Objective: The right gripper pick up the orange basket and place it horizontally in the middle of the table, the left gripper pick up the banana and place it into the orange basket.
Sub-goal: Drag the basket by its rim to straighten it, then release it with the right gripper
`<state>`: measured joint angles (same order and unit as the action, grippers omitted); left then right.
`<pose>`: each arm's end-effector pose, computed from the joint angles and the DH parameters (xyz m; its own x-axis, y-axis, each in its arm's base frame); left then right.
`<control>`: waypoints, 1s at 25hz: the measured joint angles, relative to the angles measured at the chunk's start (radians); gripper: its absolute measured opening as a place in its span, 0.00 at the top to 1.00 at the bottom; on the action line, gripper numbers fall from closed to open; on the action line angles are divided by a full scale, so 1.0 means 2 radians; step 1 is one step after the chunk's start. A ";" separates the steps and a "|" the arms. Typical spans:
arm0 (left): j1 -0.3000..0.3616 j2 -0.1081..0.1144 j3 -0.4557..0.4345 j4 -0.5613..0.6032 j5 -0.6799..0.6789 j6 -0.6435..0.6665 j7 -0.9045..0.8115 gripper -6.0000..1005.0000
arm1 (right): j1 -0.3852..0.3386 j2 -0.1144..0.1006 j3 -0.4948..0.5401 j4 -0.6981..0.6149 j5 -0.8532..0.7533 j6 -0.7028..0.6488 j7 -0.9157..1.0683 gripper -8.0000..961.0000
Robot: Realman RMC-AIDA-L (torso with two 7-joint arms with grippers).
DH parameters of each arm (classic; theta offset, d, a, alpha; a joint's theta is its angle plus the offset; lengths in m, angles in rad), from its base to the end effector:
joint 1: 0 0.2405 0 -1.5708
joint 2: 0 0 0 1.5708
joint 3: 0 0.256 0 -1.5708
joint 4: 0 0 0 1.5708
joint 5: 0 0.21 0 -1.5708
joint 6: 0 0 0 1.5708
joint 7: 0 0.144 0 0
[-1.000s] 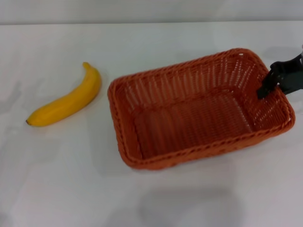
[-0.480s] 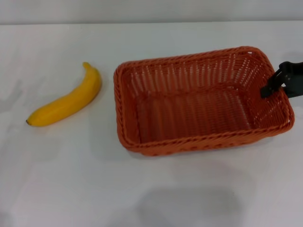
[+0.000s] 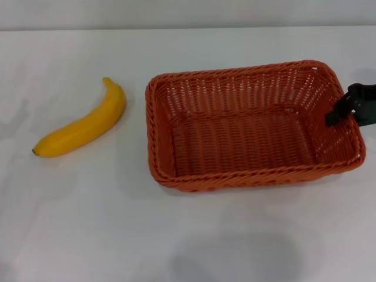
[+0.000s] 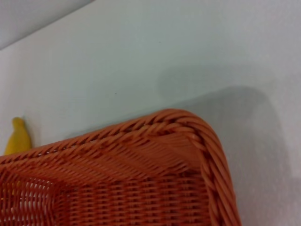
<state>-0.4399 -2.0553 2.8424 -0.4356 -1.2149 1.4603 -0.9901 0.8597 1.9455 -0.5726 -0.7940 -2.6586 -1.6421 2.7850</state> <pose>-0.3743 0.3015 0.0934 0.5082 -0.0219 0.8610 0.8359 -0.2284 -0.4991 0.2333 0.4010 0.0704 0.0622 -0.9791 -0.1934 -0.9885 -0.0337 -0.1475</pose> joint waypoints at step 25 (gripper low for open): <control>0.002 0.000 0.000 0.000 0.000 -0.001 -0.002 0.13 | -0.002 0.002 -0.053 -0.053 0.017 -0.033 -0.005 0.43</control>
<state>-0.4366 -2.0562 2.8425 -0.4356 -1.2149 1.4590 -0.9940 0.8559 1.9492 -0.6793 -0.8995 -2.6242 -1.7084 2.7742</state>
